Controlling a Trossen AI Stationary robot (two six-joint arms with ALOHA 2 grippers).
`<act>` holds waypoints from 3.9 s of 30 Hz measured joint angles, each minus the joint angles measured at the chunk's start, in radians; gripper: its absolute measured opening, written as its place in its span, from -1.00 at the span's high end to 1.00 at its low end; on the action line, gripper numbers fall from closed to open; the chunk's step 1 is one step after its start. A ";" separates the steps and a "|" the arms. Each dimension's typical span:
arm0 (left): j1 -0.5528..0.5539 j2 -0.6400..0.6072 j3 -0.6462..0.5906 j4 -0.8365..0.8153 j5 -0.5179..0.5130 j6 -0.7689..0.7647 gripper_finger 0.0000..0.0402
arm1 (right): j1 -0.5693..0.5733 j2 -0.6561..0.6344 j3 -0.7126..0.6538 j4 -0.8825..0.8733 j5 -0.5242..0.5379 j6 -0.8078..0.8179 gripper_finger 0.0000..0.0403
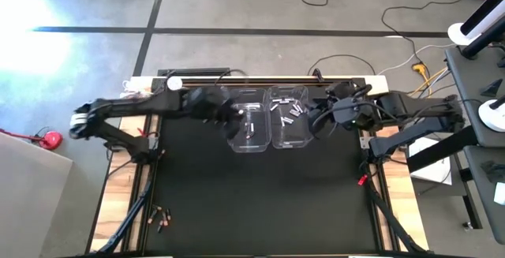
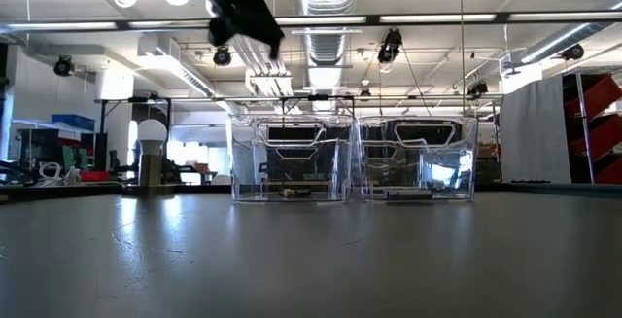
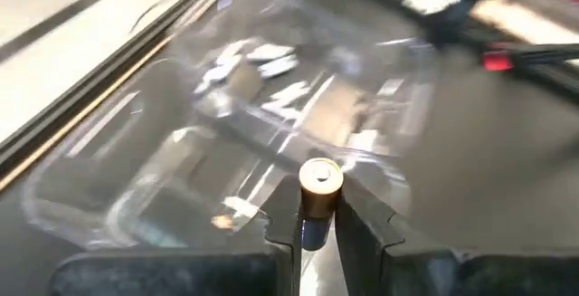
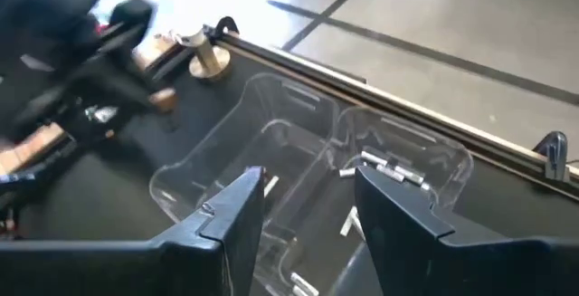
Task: Sort batteries
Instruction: Put the black battery into the left transparent bin
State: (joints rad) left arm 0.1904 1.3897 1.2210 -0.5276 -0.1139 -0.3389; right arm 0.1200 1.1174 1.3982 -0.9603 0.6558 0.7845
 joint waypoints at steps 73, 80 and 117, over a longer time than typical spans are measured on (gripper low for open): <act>0.107 0.695 0.386 -0.422 0.078 -0.072 0.86 | 0.084 0.049 0.131 -0.336 -0.135 -0.071 0.42; 0.107 0.696 0.386 -0.372 -0.006 -0.062 0.86 | 0.084 0.104 0.130 -0.336 -0.140 -0.089 0.52; 0.052 0.558 0.386 -0.379 -0.091 -0.093 0.30 | 0.048 0.101 0.133 -0.333 -0.135 -0.130 -0.06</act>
State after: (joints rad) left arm 0.2425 1.9478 1.6066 -0.9066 -0.2050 -0.4315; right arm 0.1685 1.2185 1.5308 -1.2937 0.5204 0.6543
